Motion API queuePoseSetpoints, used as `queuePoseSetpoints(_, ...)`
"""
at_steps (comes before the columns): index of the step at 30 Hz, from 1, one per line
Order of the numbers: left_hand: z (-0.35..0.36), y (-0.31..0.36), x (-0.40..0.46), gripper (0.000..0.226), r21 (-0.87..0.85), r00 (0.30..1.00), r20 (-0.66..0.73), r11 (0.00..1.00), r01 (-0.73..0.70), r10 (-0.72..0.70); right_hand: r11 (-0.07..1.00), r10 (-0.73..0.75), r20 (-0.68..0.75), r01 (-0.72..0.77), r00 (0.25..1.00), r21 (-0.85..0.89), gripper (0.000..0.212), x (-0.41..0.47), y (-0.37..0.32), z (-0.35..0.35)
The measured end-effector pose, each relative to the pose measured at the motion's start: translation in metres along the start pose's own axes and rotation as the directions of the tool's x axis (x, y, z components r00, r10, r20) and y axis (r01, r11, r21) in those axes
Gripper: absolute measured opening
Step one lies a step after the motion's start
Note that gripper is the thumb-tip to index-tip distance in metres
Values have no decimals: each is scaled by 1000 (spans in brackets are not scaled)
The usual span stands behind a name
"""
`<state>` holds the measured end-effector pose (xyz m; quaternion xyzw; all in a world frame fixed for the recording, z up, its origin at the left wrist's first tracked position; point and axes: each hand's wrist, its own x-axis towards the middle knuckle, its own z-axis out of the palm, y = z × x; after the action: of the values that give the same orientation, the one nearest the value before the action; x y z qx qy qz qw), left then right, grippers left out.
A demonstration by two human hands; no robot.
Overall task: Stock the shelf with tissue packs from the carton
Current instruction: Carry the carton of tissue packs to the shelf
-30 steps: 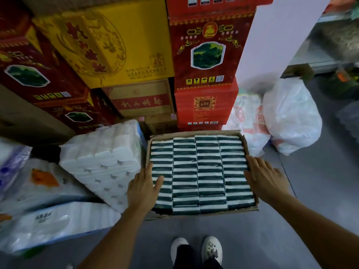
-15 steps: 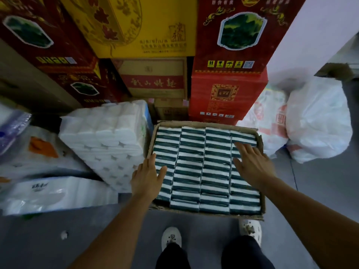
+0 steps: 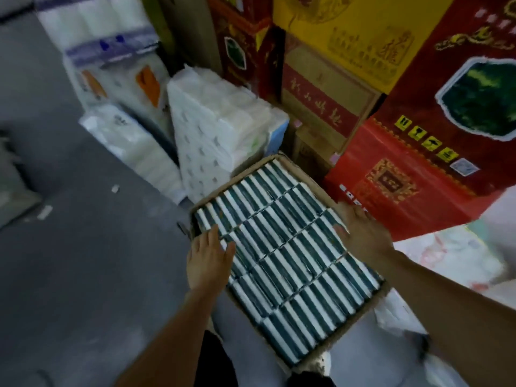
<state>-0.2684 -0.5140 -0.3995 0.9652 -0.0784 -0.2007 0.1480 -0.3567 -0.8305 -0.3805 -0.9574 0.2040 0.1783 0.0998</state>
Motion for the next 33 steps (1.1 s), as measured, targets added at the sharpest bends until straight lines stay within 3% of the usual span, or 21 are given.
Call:
queuePoseSetpoints(5, 57, -7, -50, 74, -203, 959, 13, 938, 280, -284, 998, -38, 50, 35, 998, 60, 55, 25, 26, 24)
queuePoseSetpoints(11, 125, -13, -70, 85, -449, 818, 123, 704, 551, -562, 988, 68, 68, -77, 995, 133, 67, 61, 38, 74)
queuePoseSetpoints(16, 155, -13, -62, 58, -602, 861, -14, 692, 399, -508, 965, 132, -55, -116, 990, 236, 52, 85, 43, 98)
queuePoseSetpoints(20, 166, -17, -55, 32, -629, 789, -137, 667, 398, -599, 967, 88, -198, -36, 976, 252, 39, 98, 54, 113)
queuePoseSetpoints(24, 172, -22, -48, 30, -569, 753, -226, 711, 413, -618, 978, 20, -289, 42, 957, 206, 35, 100, 56, 111)
queuePoseSetpoints(33, 157, -37, -49, 33, -554, 725, -275, 720, 417, -631, 988, -79, -356, 121, 931, 100, 36, 76, 50, 97)
